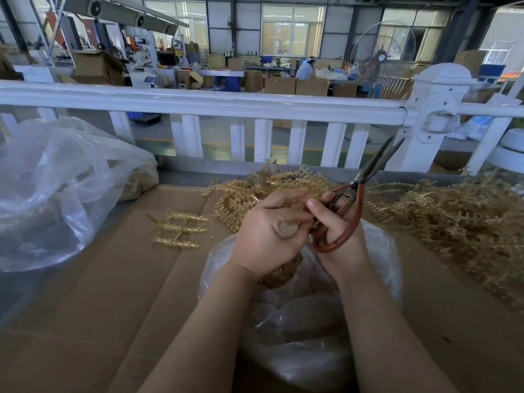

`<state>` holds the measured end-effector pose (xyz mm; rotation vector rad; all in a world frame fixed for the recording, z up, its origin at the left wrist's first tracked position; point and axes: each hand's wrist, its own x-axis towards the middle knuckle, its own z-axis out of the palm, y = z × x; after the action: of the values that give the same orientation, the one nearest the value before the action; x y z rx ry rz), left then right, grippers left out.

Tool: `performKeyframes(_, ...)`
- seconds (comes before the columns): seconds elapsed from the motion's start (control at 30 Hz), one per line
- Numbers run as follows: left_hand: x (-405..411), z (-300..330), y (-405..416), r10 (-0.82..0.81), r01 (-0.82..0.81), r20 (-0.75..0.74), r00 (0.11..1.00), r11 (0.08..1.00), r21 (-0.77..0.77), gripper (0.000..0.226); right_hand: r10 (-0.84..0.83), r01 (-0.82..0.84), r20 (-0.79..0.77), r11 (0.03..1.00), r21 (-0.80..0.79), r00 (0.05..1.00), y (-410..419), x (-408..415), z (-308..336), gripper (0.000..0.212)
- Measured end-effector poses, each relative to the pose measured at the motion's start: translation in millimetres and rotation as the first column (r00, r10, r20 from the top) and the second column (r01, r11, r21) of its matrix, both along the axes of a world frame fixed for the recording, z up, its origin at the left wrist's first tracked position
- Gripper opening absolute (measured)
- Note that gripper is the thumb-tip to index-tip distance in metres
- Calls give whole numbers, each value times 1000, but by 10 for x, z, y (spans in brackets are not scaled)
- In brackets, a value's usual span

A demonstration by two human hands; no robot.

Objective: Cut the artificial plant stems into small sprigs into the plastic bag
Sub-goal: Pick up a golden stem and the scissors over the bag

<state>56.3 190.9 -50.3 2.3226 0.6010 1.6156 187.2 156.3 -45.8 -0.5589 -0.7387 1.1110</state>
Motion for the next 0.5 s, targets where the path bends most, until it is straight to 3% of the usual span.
performKeyframes(0.1,-11,-3,28,-13,27,92,996,987,-158,17,-7,7,-26,1000,16,1000,-3,-14,26,23)
performKeyframes(0.23,-39,-25,112,55,-56,-11,998,958,-281,30,53,-53,-21,999,8,998,-5,1,22,22)
performKeyframes(0.3,-15,-47,116,84,-79,4,996,947,-311,26,42,-42,-11,999,7,999,-3,14,19,21)
performKeyframes(0.4,-4,-11,106,72,40,196,978,857,-513,28,-74,75,36,997,-17,997,-4,22,17,22)
performKeyframes(0.5,-77,77,134,35,325,542,839,768,-552,12,-154,161,91,984,-76,984,1,36,-7,23)
